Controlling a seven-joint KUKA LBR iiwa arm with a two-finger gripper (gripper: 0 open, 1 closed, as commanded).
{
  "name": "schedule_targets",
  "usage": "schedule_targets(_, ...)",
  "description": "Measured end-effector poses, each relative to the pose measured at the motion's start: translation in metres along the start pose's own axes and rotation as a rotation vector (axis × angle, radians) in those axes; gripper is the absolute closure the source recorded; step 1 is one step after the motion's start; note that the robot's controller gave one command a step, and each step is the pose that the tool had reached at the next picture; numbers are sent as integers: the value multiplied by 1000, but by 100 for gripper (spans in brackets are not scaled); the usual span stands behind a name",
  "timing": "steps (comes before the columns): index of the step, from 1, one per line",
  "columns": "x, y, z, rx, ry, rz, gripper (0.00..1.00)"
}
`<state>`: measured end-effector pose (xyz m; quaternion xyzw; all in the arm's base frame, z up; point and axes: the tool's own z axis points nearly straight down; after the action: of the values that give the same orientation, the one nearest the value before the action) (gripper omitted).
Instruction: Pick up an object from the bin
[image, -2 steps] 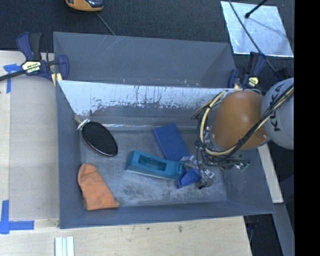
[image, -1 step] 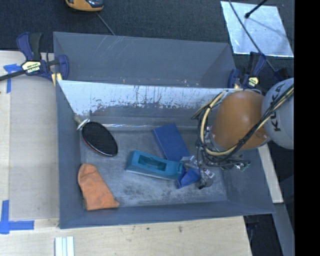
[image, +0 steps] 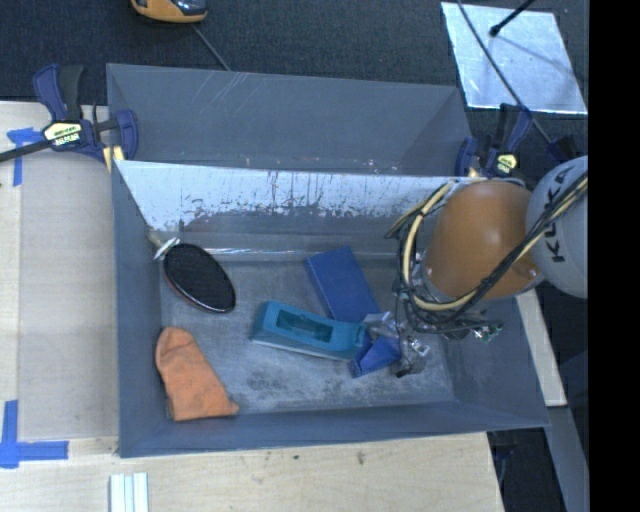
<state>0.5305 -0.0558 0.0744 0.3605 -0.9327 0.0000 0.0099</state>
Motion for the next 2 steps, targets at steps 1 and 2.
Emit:
schedule_targets(1,3,3,-18,-9,6,1,100)
schedule_targets(2,3,2,-34,-6,2,2,100)
